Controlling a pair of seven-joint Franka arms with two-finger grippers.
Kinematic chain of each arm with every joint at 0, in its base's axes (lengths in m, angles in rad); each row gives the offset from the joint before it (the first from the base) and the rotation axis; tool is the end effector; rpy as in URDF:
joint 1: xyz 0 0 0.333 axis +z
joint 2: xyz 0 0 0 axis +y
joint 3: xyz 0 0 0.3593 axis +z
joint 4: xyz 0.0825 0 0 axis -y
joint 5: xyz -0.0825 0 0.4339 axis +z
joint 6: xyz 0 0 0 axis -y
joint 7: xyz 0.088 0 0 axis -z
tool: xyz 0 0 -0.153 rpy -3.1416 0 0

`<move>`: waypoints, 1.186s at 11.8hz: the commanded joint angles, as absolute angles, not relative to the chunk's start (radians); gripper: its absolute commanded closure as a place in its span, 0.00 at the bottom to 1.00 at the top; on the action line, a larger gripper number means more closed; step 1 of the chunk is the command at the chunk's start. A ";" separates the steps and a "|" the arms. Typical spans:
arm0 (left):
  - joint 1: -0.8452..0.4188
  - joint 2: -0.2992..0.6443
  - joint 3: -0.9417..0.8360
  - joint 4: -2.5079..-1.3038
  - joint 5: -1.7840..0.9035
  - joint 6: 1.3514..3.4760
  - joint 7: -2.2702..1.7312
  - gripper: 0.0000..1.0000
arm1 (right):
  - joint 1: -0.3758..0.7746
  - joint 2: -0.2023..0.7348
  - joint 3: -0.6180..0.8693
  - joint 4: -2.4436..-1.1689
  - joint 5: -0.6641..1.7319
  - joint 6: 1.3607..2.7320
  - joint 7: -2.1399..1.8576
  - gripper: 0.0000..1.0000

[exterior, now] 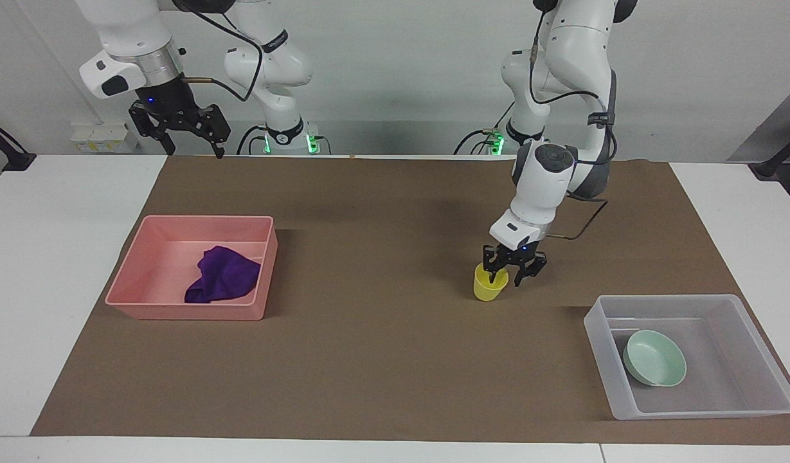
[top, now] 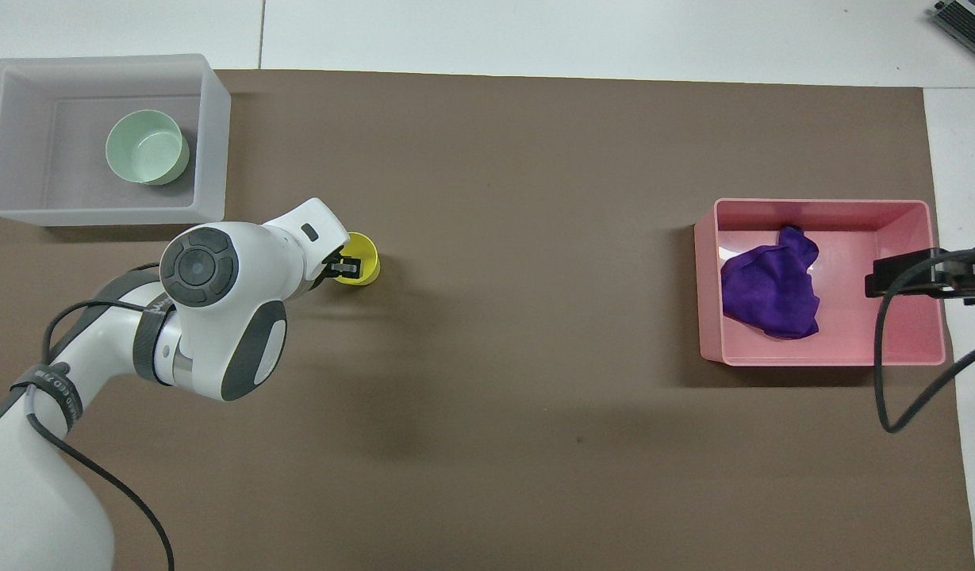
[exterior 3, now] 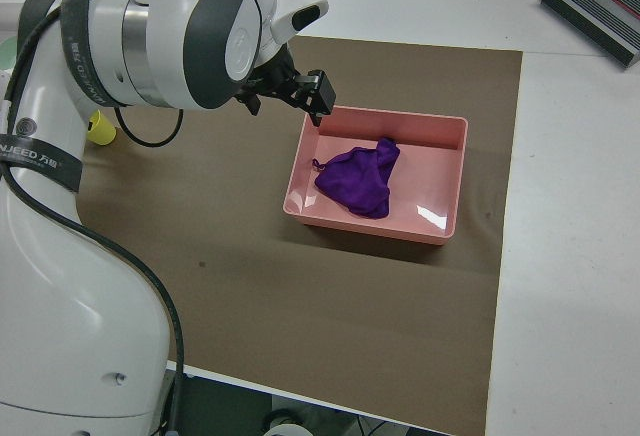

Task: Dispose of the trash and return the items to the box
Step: 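Lift the yellow cup with the left gripper into the clear bin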

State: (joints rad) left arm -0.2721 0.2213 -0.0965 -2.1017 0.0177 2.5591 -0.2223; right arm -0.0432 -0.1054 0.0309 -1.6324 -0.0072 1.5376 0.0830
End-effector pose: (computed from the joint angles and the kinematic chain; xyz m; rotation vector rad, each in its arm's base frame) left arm 0.6104 -0.2346 0.3017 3.0353 -0.2358 0.3430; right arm 0.5637 -0.0071 0.6483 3.1279 -0.1498 0.0171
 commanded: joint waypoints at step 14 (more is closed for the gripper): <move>0.033 0.285 -0.077 -1.631 0.037 2.263 -0.051 1.00 | -0.048 -0.114 0.035 -1.646 -0.009 1.529 0.066 0.00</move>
